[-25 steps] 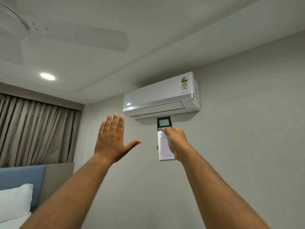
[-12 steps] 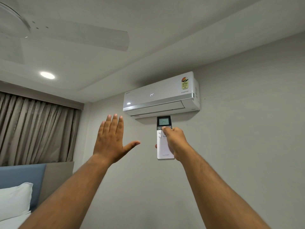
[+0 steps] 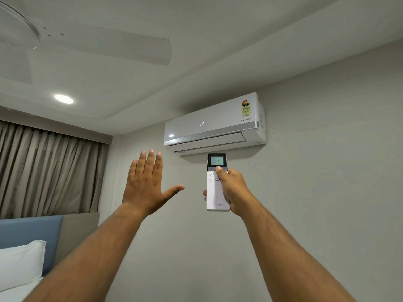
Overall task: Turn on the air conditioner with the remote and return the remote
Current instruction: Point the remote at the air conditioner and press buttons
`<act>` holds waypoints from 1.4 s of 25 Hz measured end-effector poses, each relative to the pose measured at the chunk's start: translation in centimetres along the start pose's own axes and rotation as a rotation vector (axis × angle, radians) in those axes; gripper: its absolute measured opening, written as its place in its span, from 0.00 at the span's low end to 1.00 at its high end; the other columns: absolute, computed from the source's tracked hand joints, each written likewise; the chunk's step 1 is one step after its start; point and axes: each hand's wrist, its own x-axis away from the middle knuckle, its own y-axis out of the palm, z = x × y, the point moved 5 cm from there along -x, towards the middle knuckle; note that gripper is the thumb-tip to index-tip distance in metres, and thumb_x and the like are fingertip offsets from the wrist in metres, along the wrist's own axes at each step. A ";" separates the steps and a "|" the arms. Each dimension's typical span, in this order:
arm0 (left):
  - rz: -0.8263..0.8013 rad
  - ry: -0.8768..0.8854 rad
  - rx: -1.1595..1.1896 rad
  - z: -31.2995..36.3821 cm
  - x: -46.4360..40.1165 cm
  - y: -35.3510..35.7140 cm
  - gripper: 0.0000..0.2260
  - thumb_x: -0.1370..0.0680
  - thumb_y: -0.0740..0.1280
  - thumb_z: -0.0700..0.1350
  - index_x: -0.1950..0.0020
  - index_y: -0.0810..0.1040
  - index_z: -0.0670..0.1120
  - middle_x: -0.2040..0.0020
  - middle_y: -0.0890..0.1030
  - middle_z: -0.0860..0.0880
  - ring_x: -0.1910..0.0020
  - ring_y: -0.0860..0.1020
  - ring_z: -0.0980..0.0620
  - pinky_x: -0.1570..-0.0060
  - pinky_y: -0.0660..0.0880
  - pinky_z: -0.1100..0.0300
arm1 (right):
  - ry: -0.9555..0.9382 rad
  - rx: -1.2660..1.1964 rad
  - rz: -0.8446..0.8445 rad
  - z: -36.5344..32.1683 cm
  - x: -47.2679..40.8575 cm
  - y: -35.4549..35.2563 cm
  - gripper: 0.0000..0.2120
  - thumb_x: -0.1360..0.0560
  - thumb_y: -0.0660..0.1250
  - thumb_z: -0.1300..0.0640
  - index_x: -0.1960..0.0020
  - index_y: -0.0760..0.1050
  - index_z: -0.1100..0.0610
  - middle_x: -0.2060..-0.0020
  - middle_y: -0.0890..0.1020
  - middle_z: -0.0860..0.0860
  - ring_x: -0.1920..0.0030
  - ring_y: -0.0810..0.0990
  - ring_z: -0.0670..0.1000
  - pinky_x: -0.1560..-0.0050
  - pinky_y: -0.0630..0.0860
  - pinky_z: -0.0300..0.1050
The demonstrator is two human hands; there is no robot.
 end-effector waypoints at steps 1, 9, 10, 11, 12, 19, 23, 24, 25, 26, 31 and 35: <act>-0.003 0.000 -0.003 0.0 0.0 0.1 0.49 0.32 0.38 0.77 0.25 0.38 0.42 0.21 0.47 0.41 0.22 0.43 0.42 0.25 0.43 0.46 | 0.005 0.004 0.008 0.2 0.0 0.0 0.13 0.20 0.61 0.47 0.46 0.70 0.57 0.56 0.84 0.60 0.68 0.86 0.58 0.61 0.85 0.58; -0.020 0.013 0.001 0.0 0.0 0.7 0.49 0.33 0.37 0.77 0.25 0.38 0.43 0.21 0.46 0.41 0.23 0.42 0.42 0.25 0.42 0.45 | 0.029 -0.059 0.015 1.7 -0.6 0.0 0.10 0.28 0.61 0.60 0.47 0.72 0.58 0.61 0.85 0.60 0.69 0.83 0.60 0.56 0.82 0.60; -0.024 0.017 -0.005 0.0 0.0 0.9 0.49 0.33 0.36 0.77 0.25 0.37 0.43 0.21 0.45 0.41 0.23 0.42 0.42 0.25 0.42 0.45 | 0.024 -0.061 0.003 1.8 -0.6 0.0 0.10 0.27 0.61 0.61 0.46 0.72 0.59 0.62 0.85 0.59 0.68 0.83 0.60 0.57 0.82 0.60; -0.026 0.018 -0.009 0.0 0.0 1.0 0.48 0.33 0.36 0.77 0.25 0.37 0.43 0.21 0.45 0.41 0.23 0.42 0.42 0.25 0.42 0.45 | 0.012 -0.057 -0.012 1.9 -0.7 0.0 0.10 0.26 0.62 0.61 0.45 0.72 0.60 0.63 0.85 0.59 0.68 0.84 0.60 0.57 0.82 0.59; -0.026 0.017 -0.010 0.0 -0.1 1.1 0.48 0.33 0.36 0.77 0.25 0.36 0.43 0.21 0.45 0.41 0.23 0.42 0.42 0.25 0.43 0.45 | -0.006 -0.051 -0.025 2.0 -0.7 0.1 0.09 0.24 0.62 0.60 0.44 0.73 0.59 0.62 0.86 0.58 0.68 0.84 0.59 0.59 0.82 0.58; -0.025 0.024 -0.010 0.2 -0.3 1.8 0.49 0.33 0.37 0.77 0.25 0.36 0.43 0.21 0.45 0.41 0.23 0.41 0.42 0.25 0.41 0.46 | -0.062 -0.095 -0.024 1.9 -0.6 0.4 0.07 0.20 0.61 0.57 0.44 0.72 0.58 0.57 0.84 0.61 0.69 0.83 0.57 0.65 0.83 0.53; -0.011 0.026 -0.009 0.0 -0.5 1.8 0.48 0.32 0.38 0.77 0.25 0.37 0.43 0.21 0.45 0.41 0.23 0.42 0.42 0.26 0.41 0.47 | -0.062 -0.093 -0.013 1.8 -0.7 0.3 0.06 0.20 0.61 0.57 0.46 0.73 0.58 0.58 0.85 0.61 0.70 0.84 0.56 0.67 0.84 0.51; -0.011 0.024 -0.016 -0.1 -0.6 1.8 0.48 0.32 0.38 0.77 0.25 0.37 0.43 0.21 0.45 0.41 0.23 0.42 0.42 0.26 0.41 0.47 | -0.061 -0.093 -0.011 1.8 -0.7 0.3 0.06 0.21 0.61 0.58 0.46 0.73 0.58 0.59 0.85 0.61 0.70 0.83 0.56 0.67 0.83 0.51; -0.011 0.022 -0.023 -0.3 -0.5 1.8 0.48 0.33 0.37 0.77 0.25 0.36 0.43 0.21 0.45 0.41 0.23 0.42 0.42 0.26 0.41 0.47 | -0.058 -0.099 -0.009 1.8 -0.7 0.3 0.07 0.22 0.61 0.58 0.47 0.73 0.59 0.61 0.85 0.60 0.71 0.83 0.57 0.67 0.83 0.51; -0.010 0.020 -0.025 -0.4 -0.5 1.8 0.49 0.33 0.37 0.77 0.25 0.36 0.43 0.21 0.45 0.41 0.23 0.42 0.42 0.26 0.41 0.47 | -0.052 -0.106 -0.005 1.8 -0.7 0.2 0.07 0.23 0.61 0.59 0.48 0.73 0.60 0.63 0.85 0.60 0.71 0.83 0.57 0.68 0.83 0.51; 0.001 0.018 -0.002 -0.3 -0.5 1.8 0.49 0.32 0.39 0.77 0.25 0.38 0.42 0.21 0.47 0.40 0.23 0.43 0.42 0.26 0.42 0.47 | 0.008 -0.109 0.021 2.0 -0.6 0.2 0.09 0.27 0.59 0.58 0.51 0.75 0.62 0.71 0.84 0.58 0.74 0.82 0.56 0.74 0.81 0.46; 0.000 0.016 0.012 -0.1 -0.6 1.9 0.49 0.32 0.39 0.77 0.25 0.38 0.43 0.21 0.47 0.41 0.23 0.42 0.42 0.26 0.42 0.47 | 0.043 -0.074 0.023 2.2 -0.7 0.4 0.13 0.27 0.60 0.57 0.48 0.76 0.62 0.67 0.85 0.60 0.71 0.84 0.57 0.69 0.83 0.48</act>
